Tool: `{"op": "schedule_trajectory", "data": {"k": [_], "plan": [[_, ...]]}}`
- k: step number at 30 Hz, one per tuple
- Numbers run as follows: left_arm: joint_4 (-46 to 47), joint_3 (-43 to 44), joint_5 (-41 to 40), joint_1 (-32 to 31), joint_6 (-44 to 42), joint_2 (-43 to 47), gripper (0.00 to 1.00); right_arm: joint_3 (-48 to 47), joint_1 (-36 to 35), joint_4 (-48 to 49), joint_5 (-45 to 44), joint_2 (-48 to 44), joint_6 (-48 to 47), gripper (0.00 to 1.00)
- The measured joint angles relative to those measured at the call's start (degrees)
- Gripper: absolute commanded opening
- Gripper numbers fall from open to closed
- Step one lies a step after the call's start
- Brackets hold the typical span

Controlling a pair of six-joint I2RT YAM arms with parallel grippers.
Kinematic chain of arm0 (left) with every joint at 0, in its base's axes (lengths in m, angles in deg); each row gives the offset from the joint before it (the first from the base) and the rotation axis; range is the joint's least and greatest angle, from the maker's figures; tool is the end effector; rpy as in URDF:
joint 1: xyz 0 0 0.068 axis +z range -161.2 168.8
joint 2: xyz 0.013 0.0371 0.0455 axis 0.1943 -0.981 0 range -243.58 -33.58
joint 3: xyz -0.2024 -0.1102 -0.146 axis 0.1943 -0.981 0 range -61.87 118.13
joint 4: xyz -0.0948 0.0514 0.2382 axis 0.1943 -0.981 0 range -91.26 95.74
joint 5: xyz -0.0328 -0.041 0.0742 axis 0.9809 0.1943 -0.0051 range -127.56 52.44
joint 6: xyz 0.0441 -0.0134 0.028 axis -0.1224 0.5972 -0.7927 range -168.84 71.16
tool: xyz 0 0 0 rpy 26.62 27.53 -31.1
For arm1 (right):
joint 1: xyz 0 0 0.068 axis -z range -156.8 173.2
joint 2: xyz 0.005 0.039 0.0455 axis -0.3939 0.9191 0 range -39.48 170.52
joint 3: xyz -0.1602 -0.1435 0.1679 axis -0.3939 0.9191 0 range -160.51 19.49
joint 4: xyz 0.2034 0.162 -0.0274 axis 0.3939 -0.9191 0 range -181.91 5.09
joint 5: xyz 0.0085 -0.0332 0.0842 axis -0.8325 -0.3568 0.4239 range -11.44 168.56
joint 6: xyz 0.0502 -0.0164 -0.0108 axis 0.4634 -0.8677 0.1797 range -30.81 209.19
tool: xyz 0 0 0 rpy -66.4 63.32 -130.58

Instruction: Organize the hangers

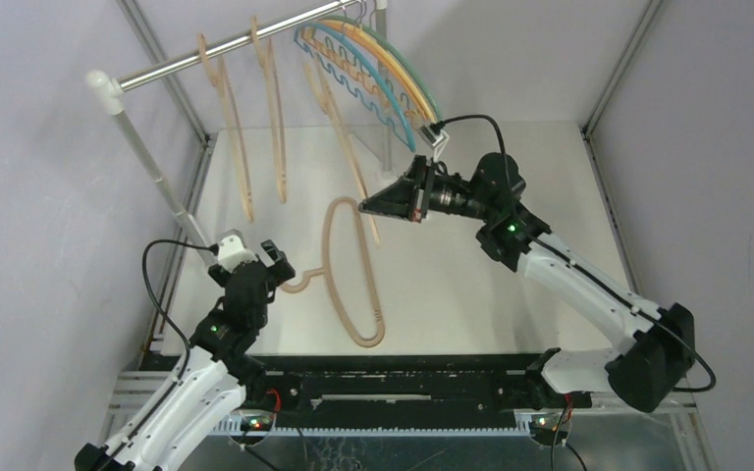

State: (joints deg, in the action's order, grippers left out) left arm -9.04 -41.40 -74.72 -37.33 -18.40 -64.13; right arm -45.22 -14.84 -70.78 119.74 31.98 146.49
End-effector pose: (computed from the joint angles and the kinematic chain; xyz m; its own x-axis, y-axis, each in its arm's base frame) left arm 0.1327 -0.0411 0.2209 -0.2539 -0.3251 -0.9110 -0.3129 0.9188 -0.2407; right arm 0.2111 0.1949 0.4075 -0.7683 0.2029 -0.6071 -0.6136 0.0364 0.7887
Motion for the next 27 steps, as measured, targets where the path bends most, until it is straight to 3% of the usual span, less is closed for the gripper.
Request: {"op": "schedule_trajectory", "data": {"k": [8, 15, 27], "plan": [[0.02, 0.00, 0.00, 0.00, -0.04, 0.09, 1.00, -11.28, 1.18, 6.73, 1.16, 11.45, 5.14, 0.03], [0.02, 0.00, 0.04, 0.00, -0.04, -0.46, 1.00, -22.10, 1.29, 6.69, 0.68, 18.73, 6.91, 0.03], [0.04, 0.00, 0.04, 0.00, -0.07, -0.48, 0.99, -30.32, 1.31, 7.13, -0.48, 32.61, 8.85, 0.02]]}}
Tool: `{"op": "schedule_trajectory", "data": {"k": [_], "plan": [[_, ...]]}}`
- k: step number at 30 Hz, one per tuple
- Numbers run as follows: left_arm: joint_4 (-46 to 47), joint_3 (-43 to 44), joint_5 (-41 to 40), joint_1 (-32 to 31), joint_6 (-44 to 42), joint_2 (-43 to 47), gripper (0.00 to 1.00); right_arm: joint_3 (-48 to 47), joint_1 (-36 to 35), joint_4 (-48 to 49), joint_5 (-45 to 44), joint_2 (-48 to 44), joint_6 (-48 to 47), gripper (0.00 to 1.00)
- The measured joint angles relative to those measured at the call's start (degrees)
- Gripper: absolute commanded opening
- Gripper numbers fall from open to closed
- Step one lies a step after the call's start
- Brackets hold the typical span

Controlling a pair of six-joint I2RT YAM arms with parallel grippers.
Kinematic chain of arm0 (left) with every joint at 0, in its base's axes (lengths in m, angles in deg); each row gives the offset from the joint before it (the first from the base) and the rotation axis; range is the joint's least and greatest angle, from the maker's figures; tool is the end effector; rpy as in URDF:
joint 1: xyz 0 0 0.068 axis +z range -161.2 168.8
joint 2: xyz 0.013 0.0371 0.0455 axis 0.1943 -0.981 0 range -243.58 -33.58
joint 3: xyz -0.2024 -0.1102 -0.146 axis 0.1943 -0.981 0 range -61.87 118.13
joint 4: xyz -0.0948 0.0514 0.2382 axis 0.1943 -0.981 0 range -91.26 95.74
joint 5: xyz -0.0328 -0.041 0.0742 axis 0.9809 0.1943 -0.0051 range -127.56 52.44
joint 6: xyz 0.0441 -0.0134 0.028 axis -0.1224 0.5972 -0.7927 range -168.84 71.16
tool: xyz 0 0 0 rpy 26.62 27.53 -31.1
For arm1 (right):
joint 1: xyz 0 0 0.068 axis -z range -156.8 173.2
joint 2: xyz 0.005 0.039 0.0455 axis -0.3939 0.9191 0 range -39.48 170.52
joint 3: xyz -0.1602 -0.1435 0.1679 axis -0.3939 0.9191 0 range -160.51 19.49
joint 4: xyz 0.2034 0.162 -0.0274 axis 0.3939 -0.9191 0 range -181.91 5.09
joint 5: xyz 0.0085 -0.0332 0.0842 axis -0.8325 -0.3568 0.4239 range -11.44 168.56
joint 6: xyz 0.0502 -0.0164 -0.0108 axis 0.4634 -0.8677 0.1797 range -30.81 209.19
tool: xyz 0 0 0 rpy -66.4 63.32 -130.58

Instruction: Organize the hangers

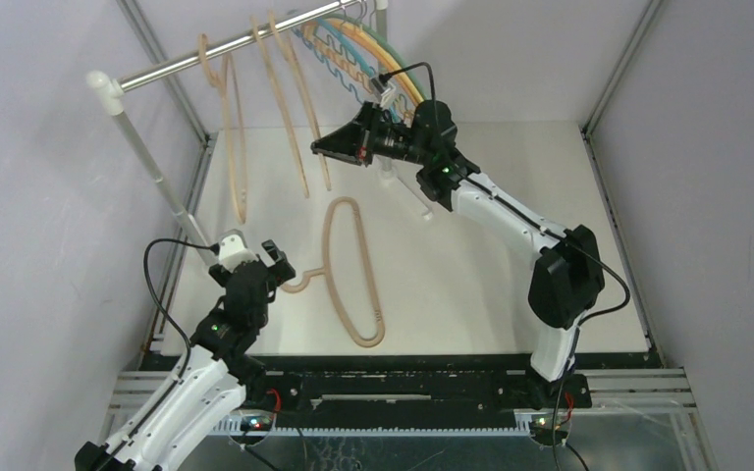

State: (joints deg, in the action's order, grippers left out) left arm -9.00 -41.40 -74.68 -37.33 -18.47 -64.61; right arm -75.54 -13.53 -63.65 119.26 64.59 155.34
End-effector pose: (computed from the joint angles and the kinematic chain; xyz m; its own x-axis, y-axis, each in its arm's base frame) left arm 0.1335 -0.0415 0.2199 -0.2609 -0.3210 -0.9105 -0.3137 0.9201 -0.2345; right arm 0.3342 0.2783 0.4117 -0.8132 0.2582 -0.5216 -0.5451 -0.0240 0.8380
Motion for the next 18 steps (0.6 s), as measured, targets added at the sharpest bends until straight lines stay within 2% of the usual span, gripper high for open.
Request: {"op": "schedule_trajectory", "data": {"k": [2, 7, 9, 10, 18], "plan": [[0.00, 0.00, 0.00, 0.00, -0.02, 0.00, 0.99, -0.33, 0.00, -0.55, -0.48, 0.79, 0.02, 0.04], [0.00, 0.00, 0.00, 0.00, -0.37, 0.00, 1.00, -0.37, 0.00, -1.44, -1.60, 0.94, -1.11, 0.23], [0.00, 0.00, 0.00, 0.00, -0.37, 0.00, 1.00, -0.37, 0.09, -1.95, -1.88, 0.94, -2.08, 0.35], [0.00, 0.00, 0.02, 0.00, -0.37, 0.00, 0.99, -0.37, 0.15, -2.19, -1.95, 0.94, -2.60, 0.38], [0.00, 0.00, 0.00, 0.00, -0.37, 0.00, 0.99, 0.74, 0.17, -8.35, -5.27, -1.64, -10.91, 0.55]]}}
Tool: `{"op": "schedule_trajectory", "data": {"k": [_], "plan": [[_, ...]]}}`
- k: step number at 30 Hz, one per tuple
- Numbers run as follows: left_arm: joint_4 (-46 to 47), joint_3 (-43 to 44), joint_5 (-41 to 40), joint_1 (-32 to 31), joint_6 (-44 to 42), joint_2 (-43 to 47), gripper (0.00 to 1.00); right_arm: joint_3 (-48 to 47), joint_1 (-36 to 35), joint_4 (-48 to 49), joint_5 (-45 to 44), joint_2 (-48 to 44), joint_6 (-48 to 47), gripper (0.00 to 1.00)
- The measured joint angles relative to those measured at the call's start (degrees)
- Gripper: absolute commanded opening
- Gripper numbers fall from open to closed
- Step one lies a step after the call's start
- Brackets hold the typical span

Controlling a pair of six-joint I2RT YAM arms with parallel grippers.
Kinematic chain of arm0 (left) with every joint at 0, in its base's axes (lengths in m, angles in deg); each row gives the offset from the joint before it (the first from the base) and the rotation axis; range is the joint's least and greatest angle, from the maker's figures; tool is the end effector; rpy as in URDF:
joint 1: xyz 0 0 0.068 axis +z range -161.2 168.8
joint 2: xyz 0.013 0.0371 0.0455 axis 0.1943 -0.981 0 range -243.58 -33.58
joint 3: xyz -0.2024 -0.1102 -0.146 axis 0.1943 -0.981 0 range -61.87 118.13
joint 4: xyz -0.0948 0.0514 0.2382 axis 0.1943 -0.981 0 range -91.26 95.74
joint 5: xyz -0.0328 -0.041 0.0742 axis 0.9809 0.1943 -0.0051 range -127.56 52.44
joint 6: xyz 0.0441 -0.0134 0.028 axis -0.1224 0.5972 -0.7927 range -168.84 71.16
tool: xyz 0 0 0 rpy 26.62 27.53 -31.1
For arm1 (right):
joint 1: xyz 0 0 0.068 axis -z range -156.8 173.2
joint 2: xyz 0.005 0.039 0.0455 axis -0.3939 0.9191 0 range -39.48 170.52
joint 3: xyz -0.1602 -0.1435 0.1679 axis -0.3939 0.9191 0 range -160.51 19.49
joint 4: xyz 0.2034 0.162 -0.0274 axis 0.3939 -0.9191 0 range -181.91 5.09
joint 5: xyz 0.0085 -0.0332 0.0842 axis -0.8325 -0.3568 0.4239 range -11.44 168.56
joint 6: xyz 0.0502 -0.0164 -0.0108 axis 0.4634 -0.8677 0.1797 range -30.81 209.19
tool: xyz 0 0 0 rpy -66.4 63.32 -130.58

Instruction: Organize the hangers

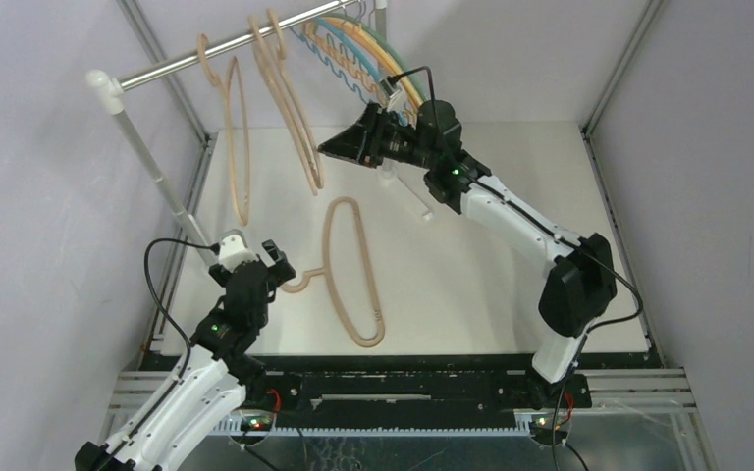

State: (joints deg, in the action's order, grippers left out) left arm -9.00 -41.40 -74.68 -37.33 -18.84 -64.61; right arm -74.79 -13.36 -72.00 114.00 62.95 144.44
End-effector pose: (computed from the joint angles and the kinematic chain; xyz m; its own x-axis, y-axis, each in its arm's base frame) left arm 0.1335 -0.0415 0.2199 -0.2629 -0.3150 -0.9120 -0.3120 0.9222 -0.2286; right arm 0.3335 0.2730 0.4045 -0.7420 0.2830 -0.6077 -0.5961 0.1364 0.7913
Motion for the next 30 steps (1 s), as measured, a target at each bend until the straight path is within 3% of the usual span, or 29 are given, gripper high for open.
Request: {"op": "schedule_trajectory", "data": {"k": [7, 15, 22, 30], "plan": [[0.00, 0.00, 0.00, 0.00, 0.02, 0.00, 0.99, 2.40, -0.92, -8.81, -8.33, -8.85, -10.05, 0.56], [0.00, 0.00, 0.00, 0.00, 0.04, -0.24, 1.00, 9.97, -5.38, -20.41, -25.40, -19.93, -23.76, 0.56], [0.00, 0.00, -0.04, 0.00, 0.20, -1.46, 1.00, 16.83, -18.67, -31.58, -45.40, -25.83, -34.88, 0.55], [-0.02, 0.00, -0.28, 0.00, 1.03, -3.04, 0.99, 30.86, -33.97, -38.40, -59.06, -28.79, -35.85, 0.52]]}}
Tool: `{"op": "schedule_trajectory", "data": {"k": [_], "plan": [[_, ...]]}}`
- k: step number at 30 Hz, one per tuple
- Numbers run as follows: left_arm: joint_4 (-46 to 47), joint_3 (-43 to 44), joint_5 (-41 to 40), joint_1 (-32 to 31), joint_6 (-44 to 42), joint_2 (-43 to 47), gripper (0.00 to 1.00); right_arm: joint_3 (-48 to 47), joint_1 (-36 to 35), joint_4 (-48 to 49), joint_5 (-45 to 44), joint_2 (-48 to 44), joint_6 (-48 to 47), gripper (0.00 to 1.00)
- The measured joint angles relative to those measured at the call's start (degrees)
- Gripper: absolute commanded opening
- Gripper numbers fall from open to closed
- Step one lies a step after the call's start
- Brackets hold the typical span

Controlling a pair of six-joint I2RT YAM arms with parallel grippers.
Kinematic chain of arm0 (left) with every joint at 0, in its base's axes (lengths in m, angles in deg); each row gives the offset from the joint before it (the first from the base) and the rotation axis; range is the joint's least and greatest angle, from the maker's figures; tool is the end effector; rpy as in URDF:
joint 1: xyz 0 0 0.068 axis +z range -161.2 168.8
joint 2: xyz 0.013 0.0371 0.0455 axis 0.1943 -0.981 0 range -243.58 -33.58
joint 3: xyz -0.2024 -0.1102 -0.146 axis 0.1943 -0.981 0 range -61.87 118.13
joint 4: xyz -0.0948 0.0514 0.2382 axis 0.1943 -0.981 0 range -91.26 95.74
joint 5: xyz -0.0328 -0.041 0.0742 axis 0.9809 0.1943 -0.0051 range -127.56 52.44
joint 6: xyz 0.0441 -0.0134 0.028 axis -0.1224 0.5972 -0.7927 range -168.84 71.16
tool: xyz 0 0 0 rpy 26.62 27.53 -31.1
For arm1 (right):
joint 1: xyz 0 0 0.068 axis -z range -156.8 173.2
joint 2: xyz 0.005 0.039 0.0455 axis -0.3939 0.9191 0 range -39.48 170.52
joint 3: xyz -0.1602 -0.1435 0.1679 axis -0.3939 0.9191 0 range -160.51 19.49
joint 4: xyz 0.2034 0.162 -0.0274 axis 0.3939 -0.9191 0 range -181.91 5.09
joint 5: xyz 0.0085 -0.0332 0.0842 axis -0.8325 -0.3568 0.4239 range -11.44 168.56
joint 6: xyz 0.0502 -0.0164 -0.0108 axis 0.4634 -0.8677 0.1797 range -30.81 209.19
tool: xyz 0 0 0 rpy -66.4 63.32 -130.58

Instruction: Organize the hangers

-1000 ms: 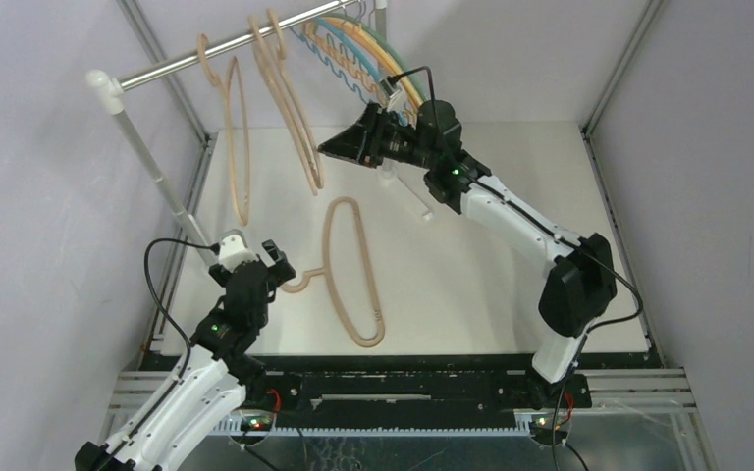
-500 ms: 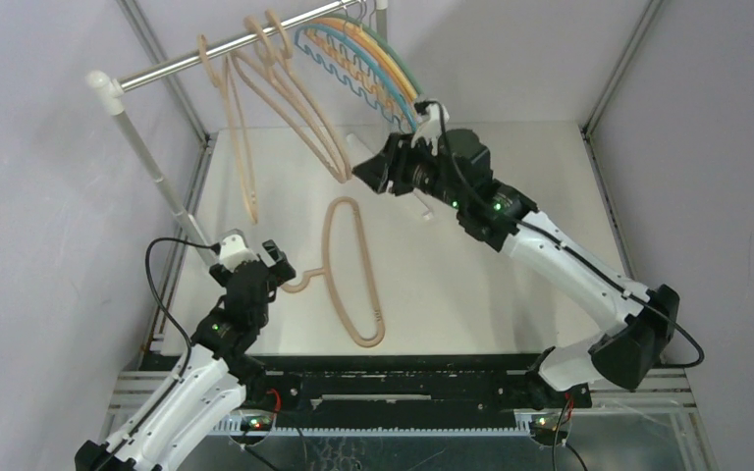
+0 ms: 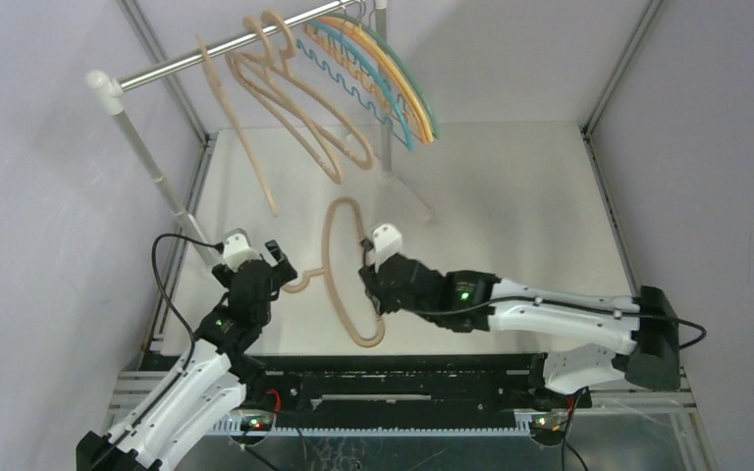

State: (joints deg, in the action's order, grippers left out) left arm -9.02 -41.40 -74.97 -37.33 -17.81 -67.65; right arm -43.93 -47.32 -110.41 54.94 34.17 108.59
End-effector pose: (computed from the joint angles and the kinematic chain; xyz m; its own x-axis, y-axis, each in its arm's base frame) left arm 0.1384 -0.0437 0.2135 -0.2983 -0.3096 -0.9029 -0.3314 0.9207 -0.2063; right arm 0.1081 0.2629 0.3201 -0.4345 -0.3161 -0.8434 -0.6478 0.7603 0.0487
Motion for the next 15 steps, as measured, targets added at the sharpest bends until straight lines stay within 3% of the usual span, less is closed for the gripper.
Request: {"op": "schedule_trajectory", "data": {"k": [7, 15], "plan": [[-0.31, 0.13, -0.13, 0.00, 1.53, -0.44, 1.00, 1.03, -5.90, 2.05, 2.86, 12.17, 0.70, 0.52], [-2.12, 1.77, -0.94, 0.00, 1.99, -0.92, 0.99, 0.74, -6.47, 7.61, 8.66, 21.31, 2.23, 0.57]]}}
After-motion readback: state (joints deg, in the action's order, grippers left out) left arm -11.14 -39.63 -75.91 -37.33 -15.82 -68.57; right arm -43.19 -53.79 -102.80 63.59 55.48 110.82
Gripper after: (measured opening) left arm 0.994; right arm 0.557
